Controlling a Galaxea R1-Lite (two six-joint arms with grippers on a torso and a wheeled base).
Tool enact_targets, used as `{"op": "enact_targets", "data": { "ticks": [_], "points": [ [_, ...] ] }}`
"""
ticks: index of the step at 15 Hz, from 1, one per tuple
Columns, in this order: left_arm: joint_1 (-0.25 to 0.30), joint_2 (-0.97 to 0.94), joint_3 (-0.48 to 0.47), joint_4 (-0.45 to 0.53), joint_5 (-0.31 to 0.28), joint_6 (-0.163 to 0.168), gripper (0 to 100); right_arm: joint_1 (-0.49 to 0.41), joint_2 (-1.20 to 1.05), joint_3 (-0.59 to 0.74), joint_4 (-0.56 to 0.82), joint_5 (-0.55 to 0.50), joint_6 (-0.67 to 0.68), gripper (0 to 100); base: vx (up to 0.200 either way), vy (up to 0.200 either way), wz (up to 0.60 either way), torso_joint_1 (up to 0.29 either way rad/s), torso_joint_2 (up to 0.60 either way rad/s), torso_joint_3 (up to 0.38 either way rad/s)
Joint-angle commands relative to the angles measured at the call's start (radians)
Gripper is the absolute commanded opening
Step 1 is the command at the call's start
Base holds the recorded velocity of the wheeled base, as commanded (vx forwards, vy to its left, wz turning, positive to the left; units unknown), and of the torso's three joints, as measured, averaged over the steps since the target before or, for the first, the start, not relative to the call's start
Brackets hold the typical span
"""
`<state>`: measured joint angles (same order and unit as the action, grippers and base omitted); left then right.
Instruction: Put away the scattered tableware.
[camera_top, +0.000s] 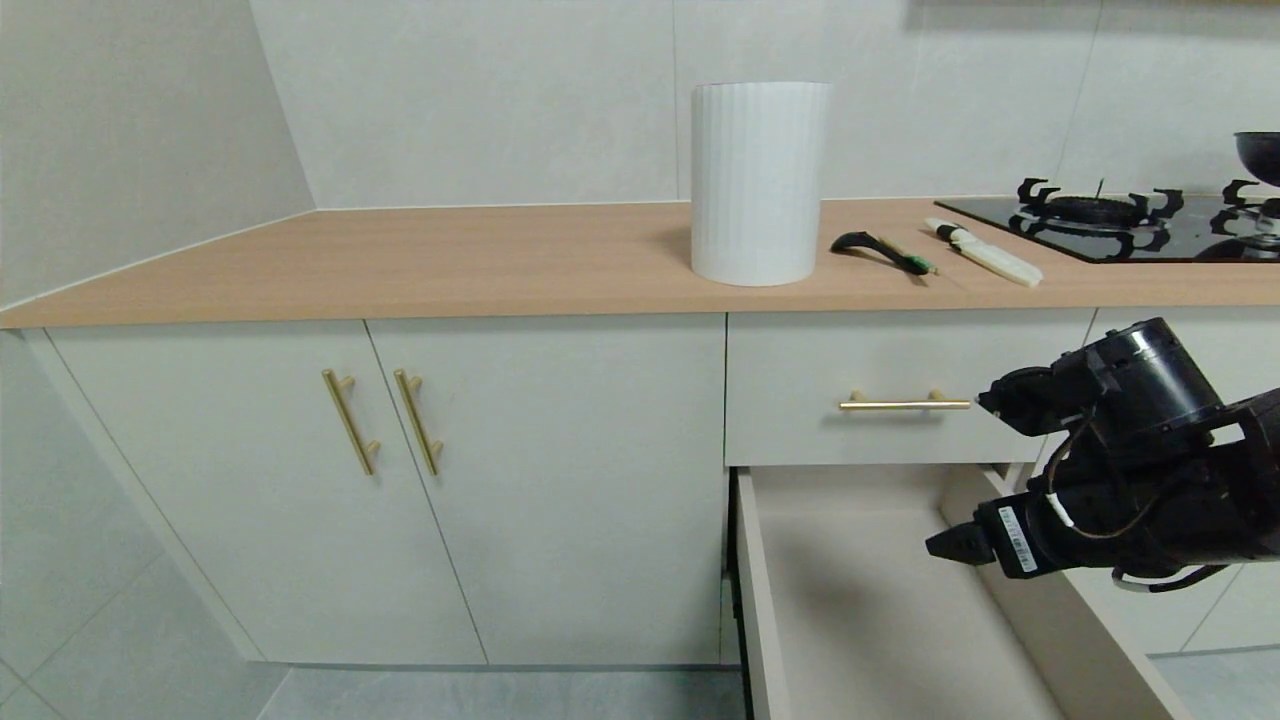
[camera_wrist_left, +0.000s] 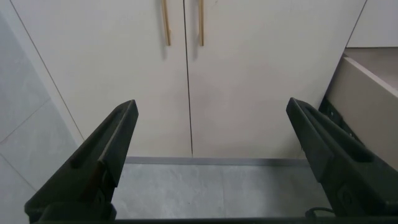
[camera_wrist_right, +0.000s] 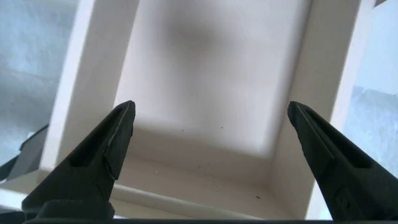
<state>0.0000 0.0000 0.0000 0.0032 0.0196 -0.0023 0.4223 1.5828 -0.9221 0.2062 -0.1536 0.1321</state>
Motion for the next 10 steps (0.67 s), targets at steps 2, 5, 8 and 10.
{"op": "enact_targets", "data": {
  "ticks": [2, 5, 8, 10],
  "points": [
    [0.0, 0.0, 0.0, 0.0, 0.0, -0.001, 100, -0.002, -0.009, 0.002, -0.001, -0.001, 0.0, 100, 0.0, 0.0, 0.0, 0.075, -0.26, -0.264],
    [0.0, 0.0, 0.0, 0.0, -0.001, 0.001, 100, 0.0, -0.007, 0.002, 0.001, -0.003, -0.002, 100, 0.0, 0.0, 0.0, 0.126, -0.41, -0.312],
    [0.0, 0.0, 0.0, 0.0, 0.0, -0.001, 100, 0.0, -0.007, 0.003, 0.001, -0.004, -0.002, 100, 0.0, 0.0, 0.0, 0.139, -0.5, -0.299],
    [0.0, 0.0, 0.0, 0.0, 0.0, -0.001, 100, 0.0, -0.006, 0.003, 0.001, -0.004, -0.002, 100, 0.0, 0.0, 0.0, 0.168, -0.46, -0.3]
  ]
}}
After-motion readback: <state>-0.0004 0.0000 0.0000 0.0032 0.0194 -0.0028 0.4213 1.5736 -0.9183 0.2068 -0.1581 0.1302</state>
